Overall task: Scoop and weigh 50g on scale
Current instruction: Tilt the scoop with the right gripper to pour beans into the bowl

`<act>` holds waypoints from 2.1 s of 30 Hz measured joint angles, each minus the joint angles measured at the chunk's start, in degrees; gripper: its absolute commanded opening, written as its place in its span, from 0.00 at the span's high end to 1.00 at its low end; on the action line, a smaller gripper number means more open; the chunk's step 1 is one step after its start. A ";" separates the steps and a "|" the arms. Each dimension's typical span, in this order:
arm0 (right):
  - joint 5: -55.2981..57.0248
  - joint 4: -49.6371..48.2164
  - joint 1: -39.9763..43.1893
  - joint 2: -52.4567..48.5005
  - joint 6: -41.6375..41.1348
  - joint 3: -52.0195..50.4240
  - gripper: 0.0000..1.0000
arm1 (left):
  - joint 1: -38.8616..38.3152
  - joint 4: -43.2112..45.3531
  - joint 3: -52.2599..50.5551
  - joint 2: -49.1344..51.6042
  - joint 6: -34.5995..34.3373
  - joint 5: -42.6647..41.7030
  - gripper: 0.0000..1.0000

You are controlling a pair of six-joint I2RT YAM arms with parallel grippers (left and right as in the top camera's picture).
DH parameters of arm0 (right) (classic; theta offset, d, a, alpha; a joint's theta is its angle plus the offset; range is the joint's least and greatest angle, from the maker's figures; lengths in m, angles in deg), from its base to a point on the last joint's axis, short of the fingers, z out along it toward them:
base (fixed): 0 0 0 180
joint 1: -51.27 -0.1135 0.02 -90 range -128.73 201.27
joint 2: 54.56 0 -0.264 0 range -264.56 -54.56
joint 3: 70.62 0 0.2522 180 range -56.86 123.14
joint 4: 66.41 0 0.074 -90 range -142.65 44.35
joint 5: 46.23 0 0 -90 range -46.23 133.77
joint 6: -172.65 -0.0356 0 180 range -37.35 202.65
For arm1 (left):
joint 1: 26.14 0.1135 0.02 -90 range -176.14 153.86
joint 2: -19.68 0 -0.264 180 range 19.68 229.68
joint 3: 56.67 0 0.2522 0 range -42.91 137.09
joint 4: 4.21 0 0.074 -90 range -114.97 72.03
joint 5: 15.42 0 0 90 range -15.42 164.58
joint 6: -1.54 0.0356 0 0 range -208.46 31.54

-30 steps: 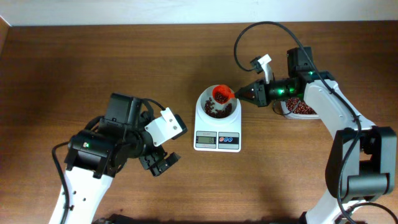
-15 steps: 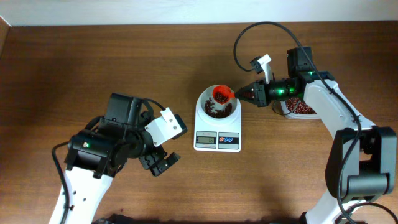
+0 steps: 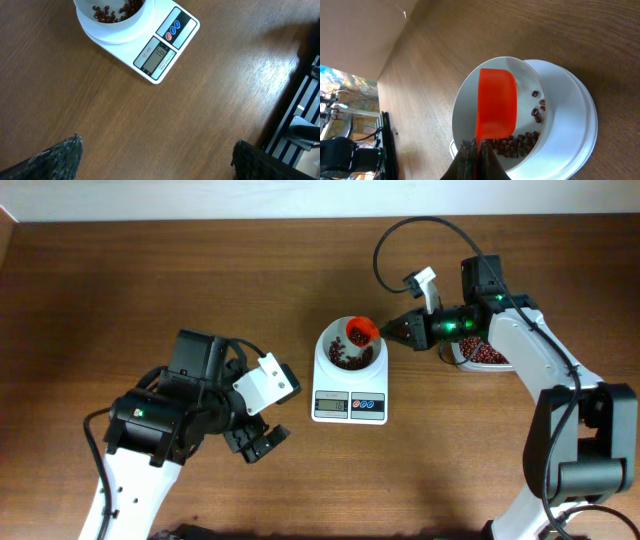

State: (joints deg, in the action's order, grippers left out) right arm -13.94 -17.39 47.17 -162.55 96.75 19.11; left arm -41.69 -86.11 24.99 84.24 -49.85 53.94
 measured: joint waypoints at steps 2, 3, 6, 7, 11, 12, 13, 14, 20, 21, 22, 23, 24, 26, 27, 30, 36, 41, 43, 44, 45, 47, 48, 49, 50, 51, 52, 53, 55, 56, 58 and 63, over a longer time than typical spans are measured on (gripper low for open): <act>0.00 0.04 0.00 0.00 0.00 0.00 0.96 | 0.00 0.00 0.00 0.00 0.00 0.02 0.01; 0.00 0.04 0.00 0.00 0.02 0.00 0.96 | 0.00 0.00 0.00 0.00 0.00 0.00 0.01; -0.02 0.44 0.00 0.00 0.02 0.00 0.96 | 0.00 -0.02 0.00 0.00 0.00 0.00 0.01; -0.04 0.70 0.00 0.00 0.00 0.00 0.96 | 0.00 0.00 0.00 0.00 0.00 0.00 0.01; -0.17 1.33 -0.02 0.00 0.00 0.00 0.96 | 0.00 -0.02 0.00 0.00 0.00 0.00 0.01; -0.17 1.36 -0.02 0.00 -0.02 0.00 0.96 | 0.00 0.00 0.00 0.00 0.00 0.00 0.01; -0.17 1.49 -0.02 0.00 0.00 0.00 0.96 | 0.00 0.00 0.00 0.00 0.00 0.00 0.01; -0.17 1.51 -0.02 0.00 0.00 0.00 0.96 | 0.00 0.00 0.00 0.00 0.00 0.00 0.01; -0.17 1.51 -0.02 0.00 0.00 0.00 0.96 | 0.00 0.00 0.00 0.00 0.00 0.00 0.01; -0.37 1.51 -0.02 0.00 0.00 0.00 0.96 | 0.00 0.00 0.00 0.00 0.00 0.02 0.01; -1.09 1.79 -0.02 0.00 1.31 0.00 0.96 | 0.00 0.00 0.00 0.00 0.00 0.00 0.01; -1.68 2.19 -0.02 0.00 2.56 0.00 0.96 | 0.00 -0.02 0.00 0.00 0.00 0.00 0.01; -1.60 1.86 -0.09 0.00 3.93 0.00 0.96 | 0.00 0.00 0.00 0.00 0.00 0.02 0.01; -1.09 1.55 -0.09 0.00 4.13 0.00 0.96 | 0.00 0.00 0.00 0.00 0.00 0.00 0.01; -1.64 1.99 -0.09 0.00 4.96 0.00 0.96 | 0.00 -0.02 0.00 0.00 0.00 0.00 0.01; -2.10 1.68 -0.11 0.00 6.49 0.00 0.96 | 0.00 0.00 0.00 0.00 0.00 0.00 0.01; -5.14 3.80 -0.20 0.00 9.97 0.00 0.96 | 0.00 -0.04 0.00 0.00 0.00 0.00 0.01; -5.64 3.30 -0.28 0.00 11.19 0.00 0.96 | 0.00 -0.02 0.00 0.00 0.00 0.00 0.01; -4.24 3.19 -0.31 0.00 9.25 0.00 0.96 | 0.00 0.00 -0.04 0.00 0.00 0.02 0.01; -4.83 3.67 -0.31 0.00 10.19 0.00 0.96 | 0.00 -0.02 -0.07 0.00 0.00 0.02 0.01; -4.66 2.91 -0.31 0.00 10.27 0.00 0.96 | 0.00 0.00 -0.09 0.00 0.00 0.02 0.01; -1.88 1.66 -0.33 0.00 6.78 0.00 0.96 | 0.00 -0.02 -0.09 0.00 0.00 0.00 0.01; -3.06 2.62 -0.35 0.00 7.72 0.00 0.96 | 0.00 0.00 -0.09 0.00 0.00 0.00 0.01; -3.54 2.03 -0.39 0.00 8.46 0.00 0.96 | 0.00 -0.02 -0.09 0.00 0.00 0.00 0.01; -2.16 0.00 -0.50 0.00 6.54 0.00 0.96 | 0.00 0.02 -0.09 0.00 0.00 0.00 0.01; -1.62 -0.46 -0.57 0.00 5.01 0.00 0.96 | 0.00 0.00 -0.09 0.00 0.00 0.00 0.01; -2.34 -0.15 -0.61 0.00 5.38 0.00 0.96 | 0.00 -0.02 -0.09 0.00 0.00 0.00 0.01; -3.26 -0.22 -0.87 -0.02 6.58 0.00 0.96 | 0.00 0.02 -0.09 0.00 0.00 0.00 0.01; 0.66 -1.07 -2.05 -0.02 3.72 0.00 0.96 | 0.00 0.02 -0.11 0.00 0.00 0.02 0.01; 0.85 0.20 -2.62 -0.02 4.17 0.00 0.96 | 0.00 -0.02 -0.11 0.00 0.00 0.00 0.01; 0.96 0.00 -3.43 -0.02 5.55 0.00 0.96 | 0.00 0.00 -0.11 0.00 0.00 0.02 0.01; 1.77 -1.11 -3.89 -0.04 4.28 0.00 0.96 | 0.00 -0.02 -0.11 0.00 0.00 0.00 0.01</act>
State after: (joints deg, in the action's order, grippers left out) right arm -12.17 -18.50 43.28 -162.59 101.04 19.11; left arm -41.69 -86.13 24.88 84.24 -49.85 53.94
